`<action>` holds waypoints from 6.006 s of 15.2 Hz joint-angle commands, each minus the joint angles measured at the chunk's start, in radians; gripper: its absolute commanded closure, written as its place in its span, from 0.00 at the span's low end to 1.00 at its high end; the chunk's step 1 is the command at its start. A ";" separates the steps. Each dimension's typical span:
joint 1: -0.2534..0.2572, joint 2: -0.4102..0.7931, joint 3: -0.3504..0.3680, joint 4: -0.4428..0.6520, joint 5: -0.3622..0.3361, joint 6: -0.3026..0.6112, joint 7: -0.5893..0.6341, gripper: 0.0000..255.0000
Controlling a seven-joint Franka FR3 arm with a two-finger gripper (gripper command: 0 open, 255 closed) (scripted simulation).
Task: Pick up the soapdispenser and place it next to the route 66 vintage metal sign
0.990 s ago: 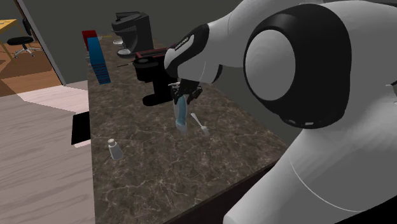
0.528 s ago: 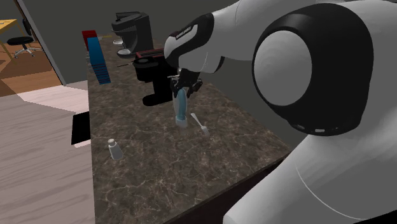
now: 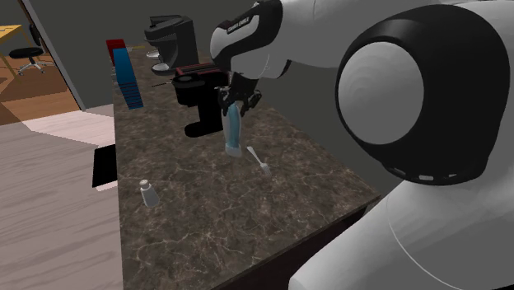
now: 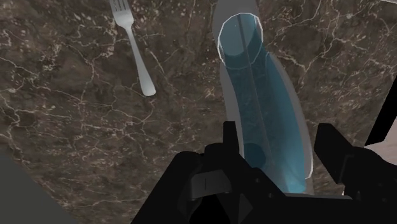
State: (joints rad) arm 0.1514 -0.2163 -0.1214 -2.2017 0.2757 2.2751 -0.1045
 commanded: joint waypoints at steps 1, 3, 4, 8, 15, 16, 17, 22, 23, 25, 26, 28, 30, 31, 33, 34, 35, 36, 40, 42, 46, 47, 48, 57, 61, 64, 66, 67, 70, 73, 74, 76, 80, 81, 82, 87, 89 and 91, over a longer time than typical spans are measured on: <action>-0.003 -0.008 -0.002 0.020 -0.006 -0.028 0.005 1.00; -0.004 -0.013 -0.001 0.042 -0.012 -0.054 0.014 1.00; -0.005 -0.016 -0.001 0.053 -0.015 -0.067 0.018 1.00; -0.007 -0.023 -0.001 0.098 -0.025 -0.118 0.033 1.00; -0.009 -0.027 0.000 0.187 -0.038 -0.209 0.057 1.00; -0.010 -0.027 0.000 0.200 -0.040 -0.222 0.060 1.00; -0.010 -0.027 -0.001 0.214 -0.041 -0.235 0.063 1.00; -0.011 -0.021 -0.001 0.286 -0.047 -0.300 0.078 1.00; -0.011 -0.019 -0.002 0.301 -0.048 -0.313 0.081 1.00; -0.011 -0.015 -0.002 0.332 -0.050 -0.340 0.087 1.00; -0.011 -0.013 -0.002 0.348 -0.051 -0.353 0.089 1.00; -0.011 -0.007 -0.003 0.381 -0.052 -0.380 0.095 1.00; -0.011 -0.001 -0.004 0.414 -0.053 -0.407 0.100 1.00; -0.011 0.001 -0.004 0.422 -0.053 -0.413 0.101 1.00; 0.005 0.031 0.023 0.444 -0.057 -0.395 0.142 1.00; 0.013 0.048 0.036 0.456 -0.059 -0.386 0.162 1.00; 0.022 0.065 0.048 0.470 -0.062 -0.378 0.183 1.00; 0.030 0.083 0.061 0.485 -0.066 -0.371 0.203 1.00; 0.064 0.166 0.107 0.560 -0.085 -0.348 0.285 1.00; 0.083 0.212 0.127 0.607 -0.097 -0.341 0.325 1.00; 0.123 0.318 0.162 0.721 -0.129 -0.337 0.406 1.00; 0.134 0.347 0.169 0.755 -0.138 -0.339 0.426 1.00; 0.145 0.377 0.176 0.791 -0.148 -0.343 0.445 1.00; 0.196 0.498 0.197 0.872 -0.185 -0.295 0.516 1.00; 0.195 0.486 0.198 0.801 -0.182 -0.236 0.509 1.00; 0.195 0.480 0.198 0.753 -0.179 -0.194 0.505 1.00; 0.195 0.478 0.198 0.723 -0.177 -0.166 0.502 1.00; 0.195 0.478 0.198 0.709 -0.177 -0.153 0.500 1.00; 0.194 0.477 0.199 0.668 -0.174 -0.112 0.496 1.00; 0.194 0.479 0.199 0.630 -0.172 -0.073 0.491 1.00; 0.194 0.480 0.199 0.618 -0.171 -0.060 0.490 1.00; 0.194 0.483 0.200 0.595 -0.169 -0.034 0.486 1.00; 0.194 0.491 0.200 0.553 -0.166 0.016 0.480 1.00; 0.194 0.493 0.201 0.543 -0.165 0.028 0.479 1.00; 0.194 0.496 0.201 0.533 -0.164 0.041 0.477 1.00; 0.194 0.513 0.202 0.489 -0.160 0.101 0.469 1.00; 0.194 0.521 0.203 0.473 -0.158 0.125 0.466 1.00; 0.194 0.530 0.203 0.458 -0.157 0.149 0.463 1.00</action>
State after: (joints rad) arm 0.3443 0.3090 0.0813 -1.7354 0.1188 2.4104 0.3590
